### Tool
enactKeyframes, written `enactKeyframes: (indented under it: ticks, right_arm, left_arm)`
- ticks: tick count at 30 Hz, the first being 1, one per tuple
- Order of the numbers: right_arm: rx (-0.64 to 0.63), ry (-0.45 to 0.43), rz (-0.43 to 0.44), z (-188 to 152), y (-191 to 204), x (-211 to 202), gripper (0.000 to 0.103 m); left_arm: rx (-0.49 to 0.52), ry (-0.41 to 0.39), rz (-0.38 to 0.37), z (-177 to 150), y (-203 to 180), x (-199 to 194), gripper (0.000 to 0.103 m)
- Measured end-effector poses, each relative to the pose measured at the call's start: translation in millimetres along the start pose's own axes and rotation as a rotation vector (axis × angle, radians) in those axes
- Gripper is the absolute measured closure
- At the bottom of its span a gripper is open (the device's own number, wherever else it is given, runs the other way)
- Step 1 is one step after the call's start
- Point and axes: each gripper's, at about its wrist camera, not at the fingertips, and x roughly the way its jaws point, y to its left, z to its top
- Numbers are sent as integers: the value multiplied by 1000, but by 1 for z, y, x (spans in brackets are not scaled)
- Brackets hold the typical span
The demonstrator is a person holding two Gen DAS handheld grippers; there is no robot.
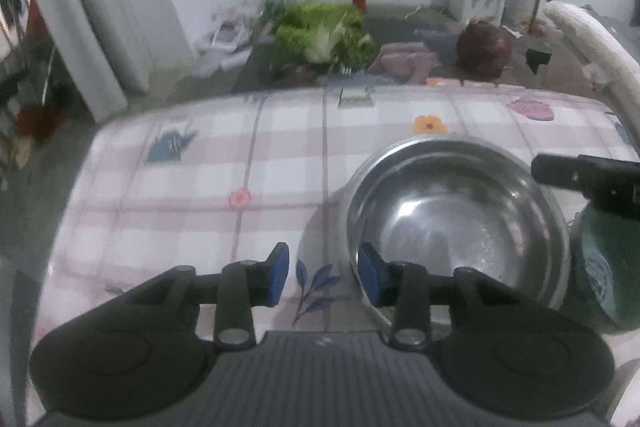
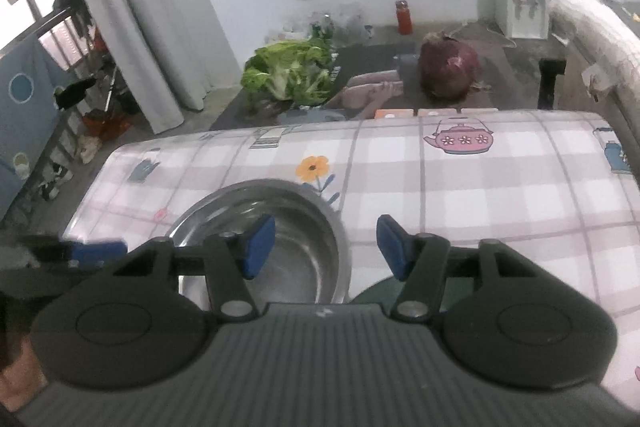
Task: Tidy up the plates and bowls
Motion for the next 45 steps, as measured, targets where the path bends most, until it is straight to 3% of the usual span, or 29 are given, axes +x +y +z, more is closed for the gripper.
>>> enactKeyframes:
  ticks: [3,7,10,22,29,34,38,42,45]
  right_arm:
    - [32,34,-6,6,-5,19,51]
    - [35,91,-11,9,-4,41,69]
    - [18,124,6,6,2,49,75]
    - [-3,193,114,-13,35,40,74]
    - [40,119,139,-11,23,-3,73]
    - [58,62,132,-13,-8,-62,72]
    - [69,46,69,-17,-42,-97,70]
    - [100,70,2,-25,-75,-105,69]
    - [155,94,-2,-31,-99,-100,69]
  left_arm:
    - [-12,19,-15,-2,1,8,63]
    - [8,17,-28,-5,-3,10,69]
    - [22,18,-23,-6,-2,9,76]
    - [-25,38,21,-20,37,-1,73]
    - [11,-94,23,-24,30,-47,57]
    - [86,-164,-74,-27,0,-81,51]
    - [99,-151,-224,-26,-35,-88,51]
    - [84,-115,-316,-23,-71,-79,51]
    - [77,-89,-333,-20,-92,-66,52]
